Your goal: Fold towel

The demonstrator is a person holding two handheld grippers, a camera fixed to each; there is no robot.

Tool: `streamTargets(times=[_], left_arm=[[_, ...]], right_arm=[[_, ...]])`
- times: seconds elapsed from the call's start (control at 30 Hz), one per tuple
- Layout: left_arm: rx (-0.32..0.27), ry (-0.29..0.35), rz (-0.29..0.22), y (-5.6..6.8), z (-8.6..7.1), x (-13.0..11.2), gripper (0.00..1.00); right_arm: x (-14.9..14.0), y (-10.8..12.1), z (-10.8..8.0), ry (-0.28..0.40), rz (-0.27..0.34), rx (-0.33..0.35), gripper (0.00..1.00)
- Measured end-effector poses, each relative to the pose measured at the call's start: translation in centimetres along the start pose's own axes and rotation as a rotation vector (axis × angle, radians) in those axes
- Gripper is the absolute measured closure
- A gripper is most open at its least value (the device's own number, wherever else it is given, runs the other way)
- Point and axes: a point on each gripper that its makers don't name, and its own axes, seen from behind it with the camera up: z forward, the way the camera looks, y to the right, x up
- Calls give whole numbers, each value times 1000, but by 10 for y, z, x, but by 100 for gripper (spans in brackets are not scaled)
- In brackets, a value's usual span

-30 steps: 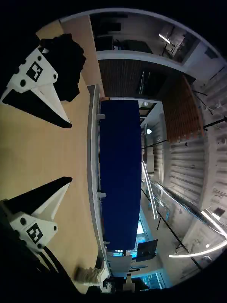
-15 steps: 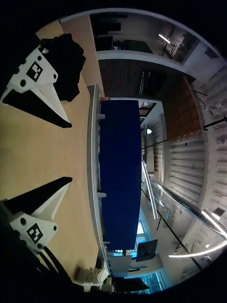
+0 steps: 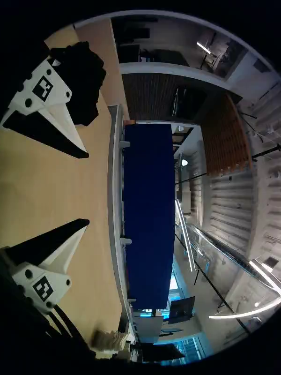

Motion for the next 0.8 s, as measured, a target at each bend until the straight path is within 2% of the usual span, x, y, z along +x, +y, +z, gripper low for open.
streamTargets(times=[0.37,0.8], left_arm=[[0,0,0,0,0,0,4],[0,0,0,0,0,0,4]], right_arm=[[-7,-2,3,-3,22,9,0],[-11,-6,1,-20,-4,12,0]])
